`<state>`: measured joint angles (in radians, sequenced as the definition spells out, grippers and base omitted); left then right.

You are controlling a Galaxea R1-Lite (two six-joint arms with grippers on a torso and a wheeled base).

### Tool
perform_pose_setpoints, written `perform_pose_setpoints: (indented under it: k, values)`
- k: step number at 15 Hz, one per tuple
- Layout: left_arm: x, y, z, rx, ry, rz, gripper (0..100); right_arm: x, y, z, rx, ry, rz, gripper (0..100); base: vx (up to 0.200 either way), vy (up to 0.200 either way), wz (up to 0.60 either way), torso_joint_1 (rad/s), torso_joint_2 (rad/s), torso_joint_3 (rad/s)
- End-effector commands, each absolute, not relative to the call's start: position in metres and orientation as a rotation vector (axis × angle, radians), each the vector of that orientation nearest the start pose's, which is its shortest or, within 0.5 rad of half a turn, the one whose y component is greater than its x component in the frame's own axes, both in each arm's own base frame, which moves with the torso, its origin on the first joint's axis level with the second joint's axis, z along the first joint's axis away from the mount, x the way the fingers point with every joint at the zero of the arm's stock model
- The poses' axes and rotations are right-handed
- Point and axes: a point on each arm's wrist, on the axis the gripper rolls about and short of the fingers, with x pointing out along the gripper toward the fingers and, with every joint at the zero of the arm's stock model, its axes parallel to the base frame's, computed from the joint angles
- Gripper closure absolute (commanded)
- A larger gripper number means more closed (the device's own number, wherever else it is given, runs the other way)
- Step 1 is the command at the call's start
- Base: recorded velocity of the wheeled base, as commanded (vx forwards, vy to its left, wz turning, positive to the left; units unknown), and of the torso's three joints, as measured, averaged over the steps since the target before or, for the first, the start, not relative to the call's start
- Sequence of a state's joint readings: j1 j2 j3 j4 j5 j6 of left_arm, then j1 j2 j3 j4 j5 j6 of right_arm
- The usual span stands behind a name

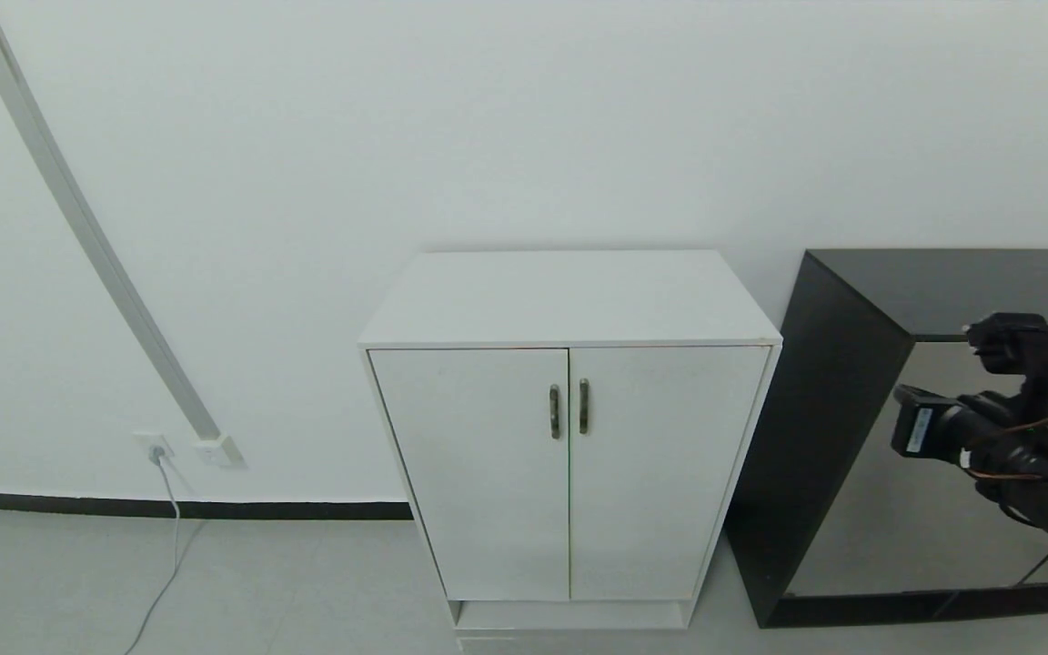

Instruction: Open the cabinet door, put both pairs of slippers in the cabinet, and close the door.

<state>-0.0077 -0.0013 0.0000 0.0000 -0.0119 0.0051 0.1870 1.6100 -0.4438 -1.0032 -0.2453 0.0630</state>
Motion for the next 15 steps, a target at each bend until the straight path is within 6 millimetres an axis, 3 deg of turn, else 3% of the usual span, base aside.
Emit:
perform_pose_setpoints:
  k: [1,5,8,15]
  values:
    - [-0.023,0.000,0.075,0.005,0.000,-0.020,100,0.224,0.015,0.153,0.036,0.153,-0.159,100,0.000,0.000,0.00,0.000,0.00,0.000]
    - [-0.023,0.000,0.075,0.005,0.000,-0.020,100,0.186,-0.010,0.148,0.017,0.161,-0.265,100,0.000,0.000,0.00,0.000,0.00,0.000]
    - [-0.023,0.000,0.075,0.006,0.000,-0.020,100,0.153,-0.009,0.144,0.012,0.146,-0.261,100,0.000,0.000,0.00,0.000,0.00,0.000]
    - [-0.023,0.000,0.075,0.006,0.000,-0.020,100,0.106,-0.005,0.124,0.009,0.216,-0.203,100,0.000,0.000,0.00,0.000,0.00,0.000]
